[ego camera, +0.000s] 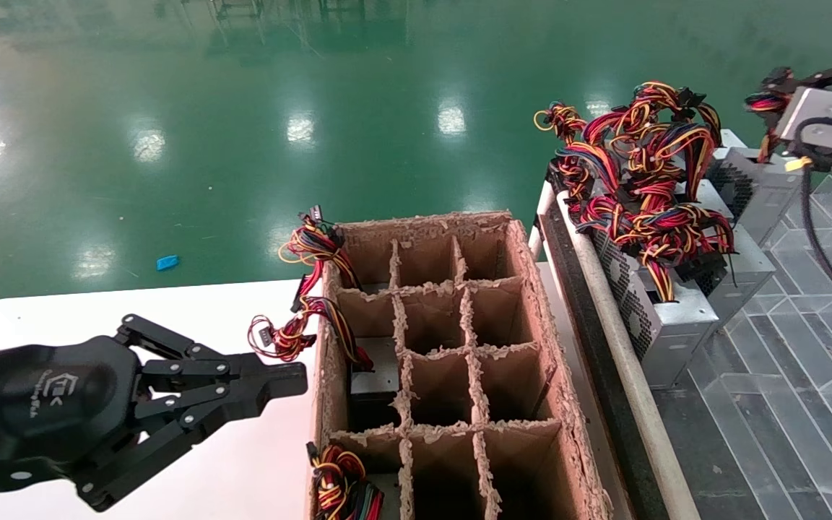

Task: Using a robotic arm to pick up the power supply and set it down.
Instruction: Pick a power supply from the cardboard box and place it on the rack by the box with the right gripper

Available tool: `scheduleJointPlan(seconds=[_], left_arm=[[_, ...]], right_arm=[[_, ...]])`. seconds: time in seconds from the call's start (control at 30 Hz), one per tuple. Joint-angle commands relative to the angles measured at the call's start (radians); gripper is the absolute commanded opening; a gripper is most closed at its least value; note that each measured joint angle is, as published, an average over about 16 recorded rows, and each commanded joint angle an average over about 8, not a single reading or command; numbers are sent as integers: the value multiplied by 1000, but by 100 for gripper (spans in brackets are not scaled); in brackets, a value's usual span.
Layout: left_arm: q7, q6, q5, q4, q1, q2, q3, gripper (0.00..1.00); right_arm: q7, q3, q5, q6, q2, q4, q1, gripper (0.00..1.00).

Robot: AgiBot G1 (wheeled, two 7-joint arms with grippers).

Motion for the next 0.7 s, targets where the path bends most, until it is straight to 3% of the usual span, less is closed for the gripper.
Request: scheduleJointPlan(seconds=[0.03,0.37,0.4,0.63,0.67,0.7], left_arm=[[0,0,0,0,0,0,0,0],[0,0,0,0,0,0,0,0],[0,0,0,0,0,0,0,0],[0,0,0,0,0,0,0,0],[0,0,0,0,0,0,0,0],[0,0,0,0,0,0,0,0]], right_arm=[[-6,1,6,-3,-4,3,-4,0],[14,-15,2,-29,-28,6,-25,0],[19,-15,2,-32,-29,7,-23,5],[49,-26,-19,-33,-36,3,-11,91],[53,-27,-21,-33,-37,2,-9,99],[57,-28,-23,-34,-37,1,-8,100]])
